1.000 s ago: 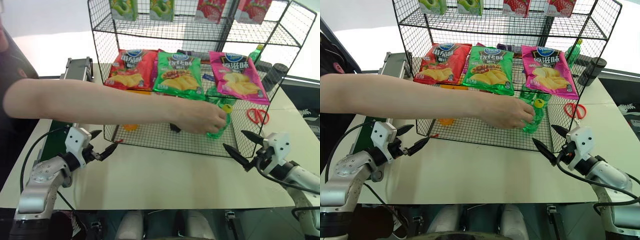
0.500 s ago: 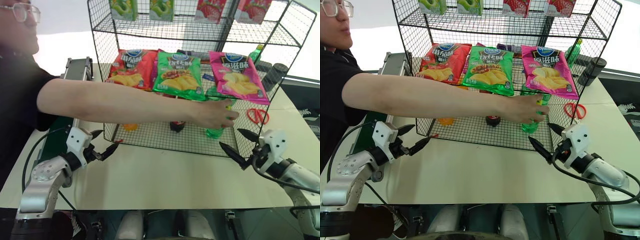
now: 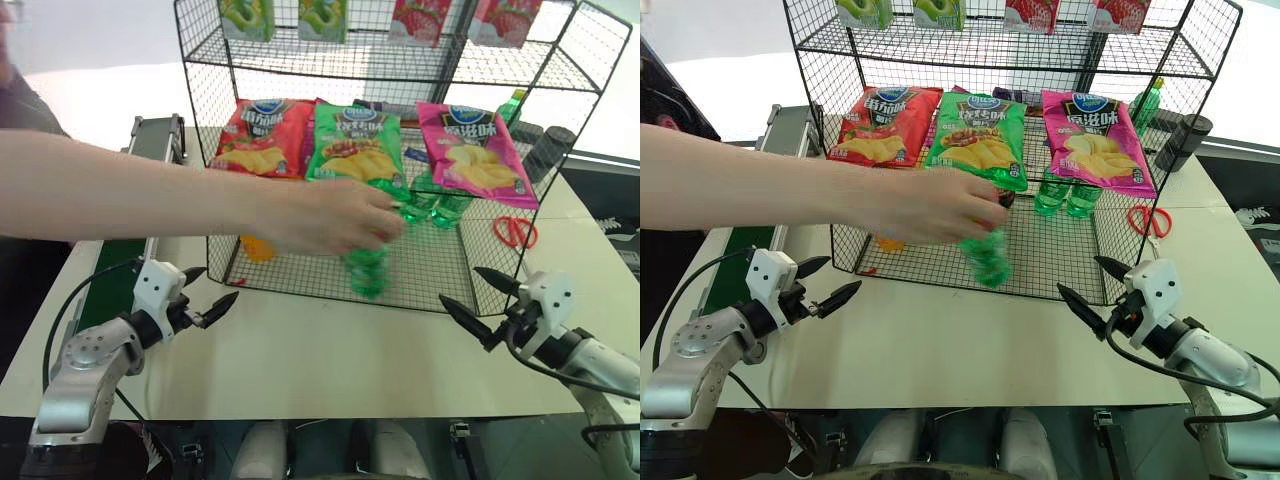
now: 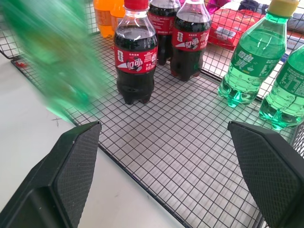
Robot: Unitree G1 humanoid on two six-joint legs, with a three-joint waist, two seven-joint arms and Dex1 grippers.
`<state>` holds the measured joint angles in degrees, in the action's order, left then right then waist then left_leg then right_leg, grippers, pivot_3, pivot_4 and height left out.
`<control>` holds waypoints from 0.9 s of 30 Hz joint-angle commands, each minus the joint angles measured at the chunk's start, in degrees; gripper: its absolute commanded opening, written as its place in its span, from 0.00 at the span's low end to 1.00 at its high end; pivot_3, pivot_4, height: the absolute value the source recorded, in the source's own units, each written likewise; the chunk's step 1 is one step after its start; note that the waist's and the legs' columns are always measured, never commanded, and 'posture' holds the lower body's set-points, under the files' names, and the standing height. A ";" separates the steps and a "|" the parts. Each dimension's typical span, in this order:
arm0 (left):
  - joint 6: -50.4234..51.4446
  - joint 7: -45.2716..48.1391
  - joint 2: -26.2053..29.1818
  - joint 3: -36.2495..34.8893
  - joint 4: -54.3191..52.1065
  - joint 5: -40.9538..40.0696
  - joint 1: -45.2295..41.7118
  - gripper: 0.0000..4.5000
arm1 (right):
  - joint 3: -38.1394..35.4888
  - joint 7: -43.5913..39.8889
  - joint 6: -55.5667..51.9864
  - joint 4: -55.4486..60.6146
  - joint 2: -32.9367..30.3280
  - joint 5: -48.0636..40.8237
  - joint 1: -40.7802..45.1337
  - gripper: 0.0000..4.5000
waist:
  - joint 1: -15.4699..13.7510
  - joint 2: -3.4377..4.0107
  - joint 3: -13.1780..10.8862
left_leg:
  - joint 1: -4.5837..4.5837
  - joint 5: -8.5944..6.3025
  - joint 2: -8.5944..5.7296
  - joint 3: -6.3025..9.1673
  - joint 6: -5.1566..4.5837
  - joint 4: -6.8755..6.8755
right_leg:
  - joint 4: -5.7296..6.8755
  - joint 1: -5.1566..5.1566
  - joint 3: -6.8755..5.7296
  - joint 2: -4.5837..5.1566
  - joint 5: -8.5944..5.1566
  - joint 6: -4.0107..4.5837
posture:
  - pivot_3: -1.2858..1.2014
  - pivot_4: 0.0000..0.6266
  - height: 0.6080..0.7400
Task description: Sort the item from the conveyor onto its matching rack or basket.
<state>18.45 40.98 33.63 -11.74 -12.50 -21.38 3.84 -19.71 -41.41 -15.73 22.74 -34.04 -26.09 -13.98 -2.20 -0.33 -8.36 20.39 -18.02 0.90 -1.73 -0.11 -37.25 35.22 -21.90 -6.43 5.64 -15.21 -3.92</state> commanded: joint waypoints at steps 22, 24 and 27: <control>-2.33 -1.80 -1.39 1.02 1.31 1.23 -4.73 1.00 | 1.17 1.36 3.73 -3.32 0.60 0.95 5.90 0.99 | 0.01 0.00 0.00 | 0.00 0.00 0.00 -0.01 0.00 0.00 | 0.01 0.00 0.00 -0.03 0.00 0.00 | 0.52 0.24 0.92; -2.53 -1.84 -1.51 1.16 1.57 1.31 -4.99 1.00 | 1.14 1.59 3.55 -3.03 0.60 0.84 5.97 0.99 | -0.02 0.00 0.00 | 0.00 0.00 0.00 -0.01 0.01 0.00 | 0.01 0.00 -0.01 -0.02 0.00 -0.01 | 0.52 0.24 0.92; -2.84 -1.78 -1.56 1.27 1.87 1.35 -5.25 1.00 | 1.26 2.22 3.02 -1.92 0.69 0.63 5.84 0.99 | 0.01 0.00 0.00 | 0.00 0.00 -0.01 -0.01 0.01 0.00 | 0.01 0.00 -0.01 -0.02 0.00 -0.01 | 0.52 0.24 0.92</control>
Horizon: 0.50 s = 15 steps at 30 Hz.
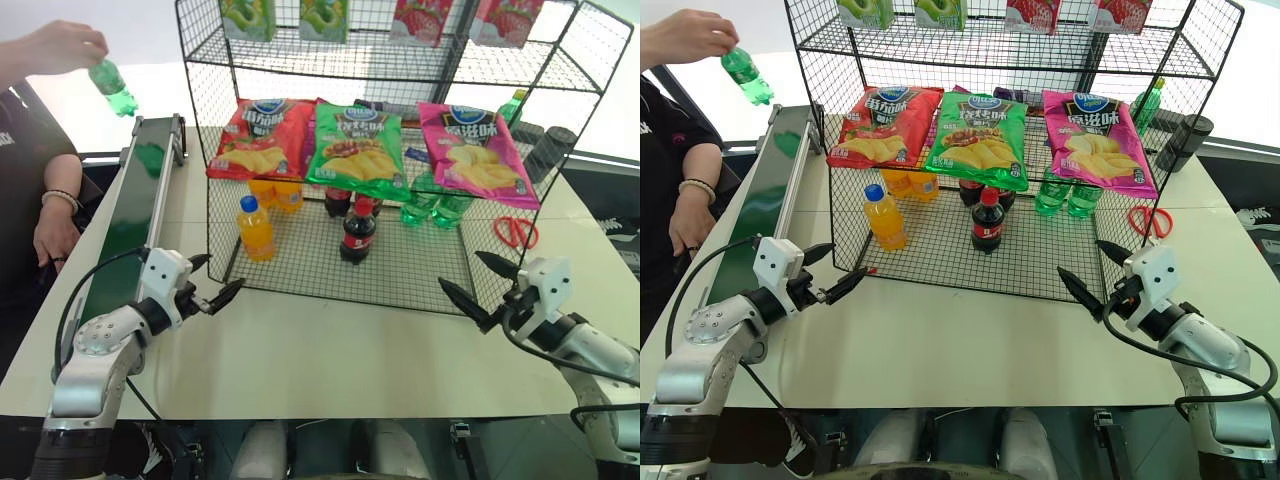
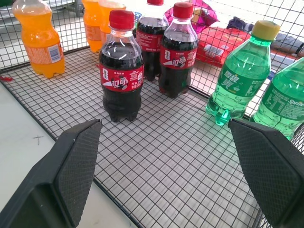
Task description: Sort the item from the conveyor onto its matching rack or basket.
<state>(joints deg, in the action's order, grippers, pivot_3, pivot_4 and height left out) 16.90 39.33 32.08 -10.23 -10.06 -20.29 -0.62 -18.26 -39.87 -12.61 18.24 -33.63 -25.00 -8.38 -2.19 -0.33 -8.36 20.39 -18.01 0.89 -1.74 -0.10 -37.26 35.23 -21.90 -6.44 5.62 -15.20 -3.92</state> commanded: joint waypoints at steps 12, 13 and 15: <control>-1.22 0.37 0.26 -0.19 -0.22 0.40 -1.11 1.00 | 0.67 2.72 -3.42 5.66 0.09 -0.99 1.55 0.99 | 0.02 0.00 0.00 | 0.00 0.00 0.00 0.00 0.00 0.00 | 0.00 0.00 0.00 0.01 0.00 0.00 | 0.52 0.24 0.92; -1.27 0.39 0.27 -0.20 -0.12 0.43 -1.18 1.00 | 0.79 2.84 -3.51 5.70 0.12 -0.94 1.67 0.99 | 0.00 0.00 0.00 | 0.00 0.00 0.00 0.00 0.00 0.00 | 0.00 0.00 0.00 0.01 0.00 0.00 | 0.52 0.24 0.92; -1.28 0.33 0.23 -0.17 -0.11 0.50 -1.31 1.00 | 0.90 2.94 -3.58 5.72 0.15 -0.96 1.82 0.99 | 0.00 0.00 0.00 | 0.00 0.00 0.00 0.00 0.00 0.00 | 0.00 0.00 0.00 0.00 0.00 0.00 | 0.52 0.24 0.92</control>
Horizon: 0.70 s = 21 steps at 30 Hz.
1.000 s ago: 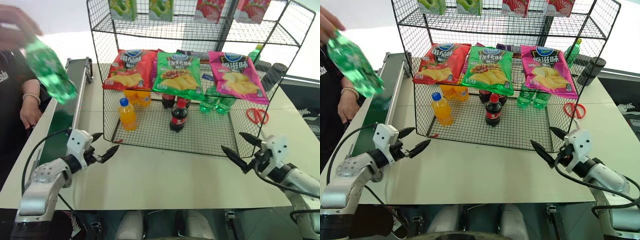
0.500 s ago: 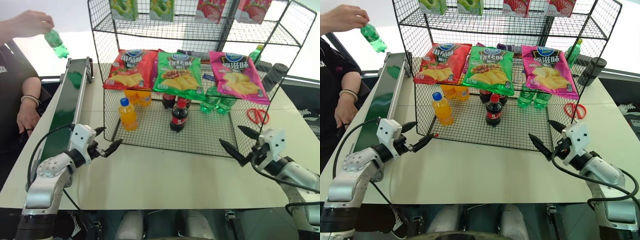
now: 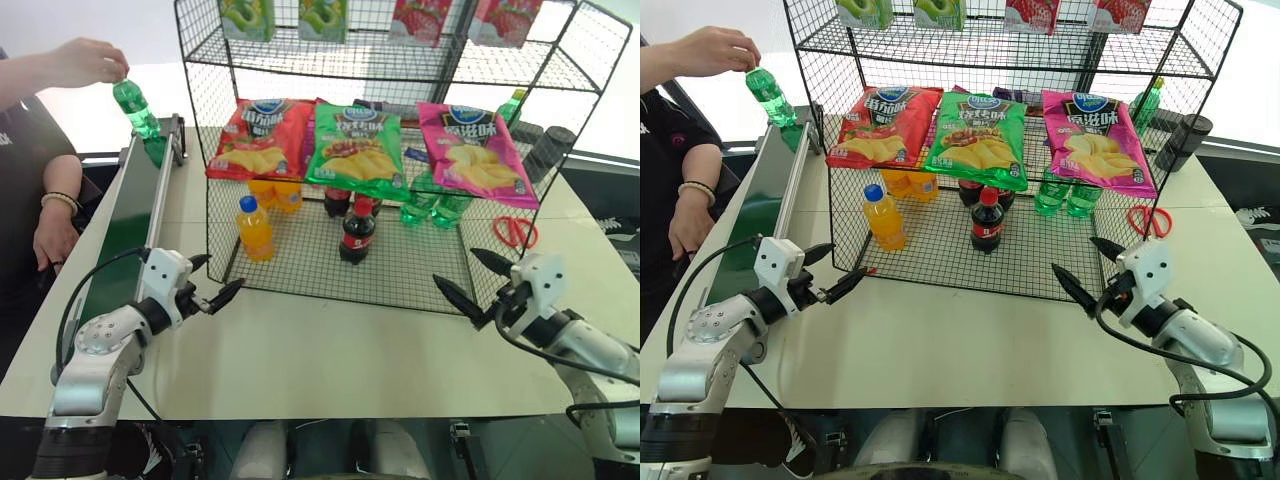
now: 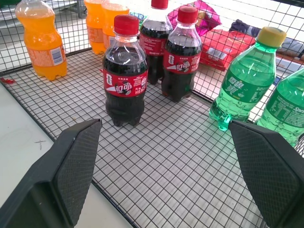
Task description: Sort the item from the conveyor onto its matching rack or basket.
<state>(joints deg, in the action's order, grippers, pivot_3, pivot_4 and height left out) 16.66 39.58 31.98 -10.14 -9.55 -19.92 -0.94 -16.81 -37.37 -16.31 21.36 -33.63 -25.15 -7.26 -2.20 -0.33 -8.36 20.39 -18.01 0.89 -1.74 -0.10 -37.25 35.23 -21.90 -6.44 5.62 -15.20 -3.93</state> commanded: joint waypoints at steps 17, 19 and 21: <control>-1.58 -0.56 0.03 -0.73 -0.39 0.48 -1.64 1.00 | 0.69 -0.82 2.83 -1.53 0.60 0.13 3.29 0.99 | 0.01 0.00 0.00 | 0.00 0.00 0.00 0.00 0.00 0.00 | 0.00 0.00 0.00 -0.02 0.00 0.00 | 0.52 0.24 0.92; -1.39 -0.59 0.20 -1.04 -0.94 0.27 -1.16 1.00 | 0.81 -1.15 3.32 -2.00 0.72 0.19 3.20 0.99 | 0.01 0.00 0.00 | 0.00 0.00 0.00 0.00 0.01 0.00 | 0.00 0.00 0.00 -0.02 0.00 0.00 | 0.52 0.24 0.92; -1.20 -0.62 0.34 -1.26 -1.41 0.12 -0.69 1.00 | 0.93 -1.47 3.73 -2.37 0.83 0.22 2.99 0.99 | 0.04 0.00 0.00 | 0.00 0.00 0.00 0.00 0.01 0.00 | 0.00 0.00 -0.01 -0.02 0.00 0.00 | 0.52 0.24 0.92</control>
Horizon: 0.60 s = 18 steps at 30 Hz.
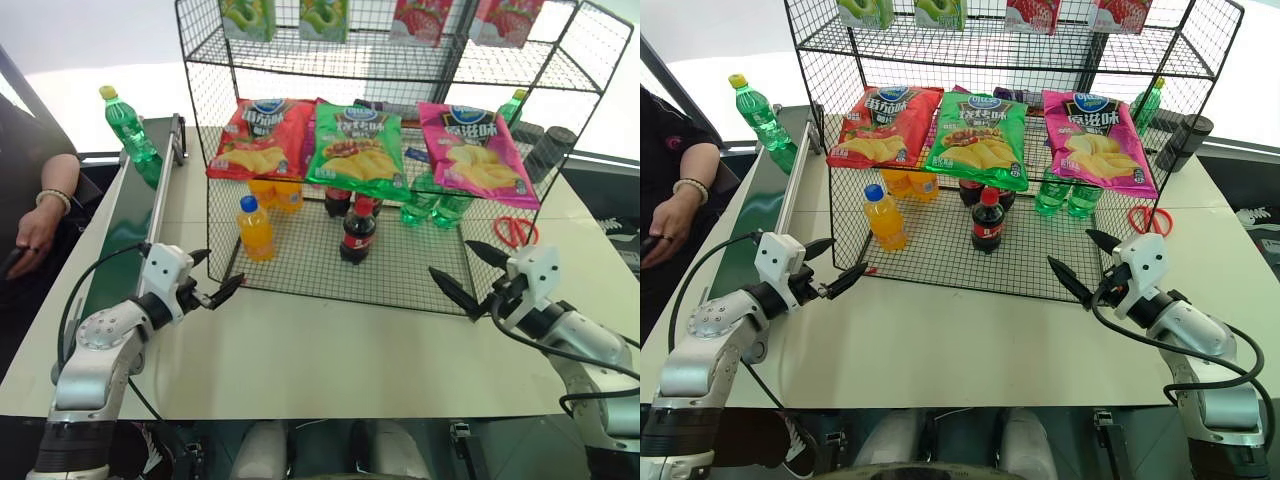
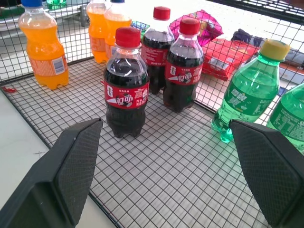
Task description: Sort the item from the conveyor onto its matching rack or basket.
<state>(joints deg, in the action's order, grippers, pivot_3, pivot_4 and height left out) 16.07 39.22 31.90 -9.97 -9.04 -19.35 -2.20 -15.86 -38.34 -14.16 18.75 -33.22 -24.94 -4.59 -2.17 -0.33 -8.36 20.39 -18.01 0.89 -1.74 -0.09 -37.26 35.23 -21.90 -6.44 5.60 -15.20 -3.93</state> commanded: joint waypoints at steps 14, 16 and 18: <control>2.88 -2.58 0.85 -7.77 -5.96 -4.52 4.76 1.00 | 1.25 -1.72 2.47 -1.07 0.62 0.02 1.04 0.99 | 0.03 0.01 0.00 | 0.00 0.00 0.01 0.01 0.00 0.01 | 0.00 0.00 0.01 0.03 0.00 0.00 | 0.52 0.24 0.92; 3.96 -4.30 -0.03 -11.17 -5.93 -7.19 4.78 1.00 | 1.21 -1.70 2.38 -0.78 0.61 -0.15 0.95 0.99 | 0.03 0.00 0.00 | 0.00 0.00 0.01 0.01 0.00 0.01 | 0.00 -0.01 0.00 0.03 0.00 0.00 | 0.52 0.24 0.92; 4.16 -6.47 -0.97 -14.20 -5.17 -8.77 4.11 1.00 | 1.31 -1.60 2.16 -0.27 0.61 -0.23 0.83 0.99 | 0.03 0.00 0.00 | 0.00 0.00 0.01 0.01 0.00 0.00 | 0.00 0.00 0.00 0.04 0.00 0.00 | 0.52 0.24 0.92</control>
<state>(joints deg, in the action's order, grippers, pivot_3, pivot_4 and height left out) 20.10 34.67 31.22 -20.39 -12.72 -26.00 2.55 -14.11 -39.87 -13.02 16.72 -32.77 -24.88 -4.24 -2.15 -0.33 -8.36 20.39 -18.01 0.90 -1.73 -0.09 -37.26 35.23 -21.90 -6.44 5.64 -15.20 -3.93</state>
